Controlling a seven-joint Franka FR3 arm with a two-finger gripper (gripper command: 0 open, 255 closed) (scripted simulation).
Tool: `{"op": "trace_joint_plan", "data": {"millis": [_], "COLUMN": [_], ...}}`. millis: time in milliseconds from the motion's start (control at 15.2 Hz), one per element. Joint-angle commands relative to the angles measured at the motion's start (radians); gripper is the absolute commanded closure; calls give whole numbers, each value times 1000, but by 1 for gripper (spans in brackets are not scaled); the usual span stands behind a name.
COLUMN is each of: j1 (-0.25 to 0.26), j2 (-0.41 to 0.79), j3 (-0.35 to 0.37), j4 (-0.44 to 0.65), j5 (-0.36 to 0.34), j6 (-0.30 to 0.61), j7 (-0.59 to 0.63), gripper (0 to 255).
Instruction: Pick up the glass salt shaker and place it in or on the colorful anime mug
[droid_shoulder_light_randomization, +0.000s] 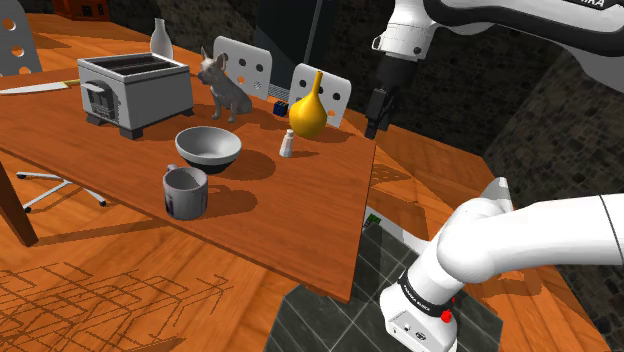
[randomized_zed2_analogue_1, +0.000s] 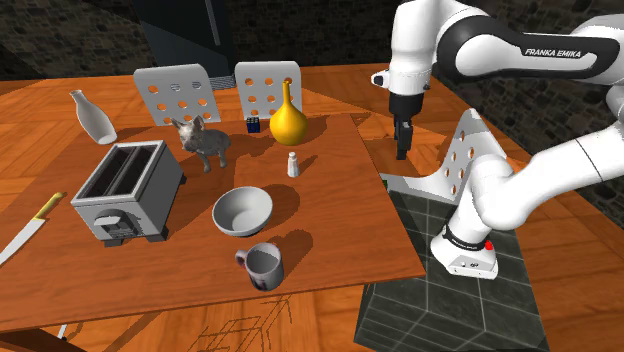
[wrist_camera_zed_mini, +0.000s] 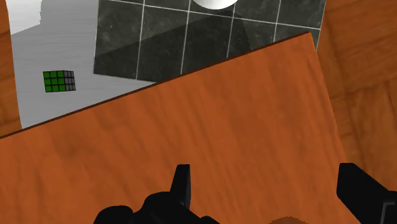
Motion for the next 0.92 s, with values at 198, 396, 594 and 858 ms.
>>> {"op": "trace_joint_plan", "data": {"millis": [198, 396, 594, 858], "j1": [-12, -25, -38, -53], "j2": [49, 110, 181, 290], "j3": [-11, -21, -32, -47], "j4": [-37, -62, -73, -68], "j5": [-15, -28, -40, -52], "j6": [115, 230, 342, 485], "j7": [-15, -29, -42, -56], "gripper": [0, 0, 0, 0]}}
